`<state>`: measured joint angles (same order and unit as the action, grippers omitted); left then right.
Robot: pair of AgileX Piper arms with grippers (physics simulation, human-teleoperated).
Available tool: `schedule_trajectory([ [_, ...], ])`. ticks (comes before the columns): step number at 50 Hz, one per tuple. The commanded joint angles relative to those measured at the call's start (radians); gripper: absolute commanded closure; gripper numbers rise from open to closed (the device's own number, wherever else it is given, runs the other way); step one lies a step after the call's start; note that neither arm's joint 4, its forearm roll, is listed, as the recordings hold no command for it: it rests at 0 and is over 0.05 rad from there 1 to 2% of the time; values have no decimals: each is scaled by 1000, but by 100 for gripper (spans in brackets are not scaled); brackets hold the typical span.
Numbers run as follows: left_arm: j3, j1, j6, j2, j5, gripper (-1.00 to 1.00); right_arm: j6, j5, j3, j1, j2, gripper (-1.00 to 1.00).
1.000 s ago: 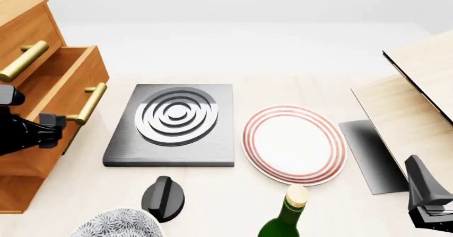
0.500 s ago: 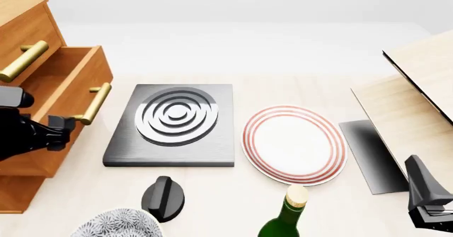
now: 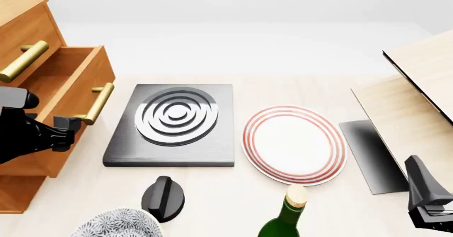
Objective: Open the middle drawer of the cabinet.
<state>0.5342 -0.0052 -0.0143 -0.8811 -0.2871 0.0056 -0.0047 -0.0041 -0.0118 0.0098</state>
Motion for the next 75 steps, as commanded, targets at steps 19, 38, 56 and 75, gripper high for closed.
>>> schedule_trajectory([
  [19,-29,-59,8,-51,-19,-100,0,0,0,0,1,-100],
  [38,-24,-96,32,-60,-20,-100,0,0,0,0,0,-100],
  [56,-27,-141,64,-63,-16,-100,-1,0,0,0,0,-100],
  [75,-19,-173,73,-63,-19,-100,0,0,0,0,0,-100],
])
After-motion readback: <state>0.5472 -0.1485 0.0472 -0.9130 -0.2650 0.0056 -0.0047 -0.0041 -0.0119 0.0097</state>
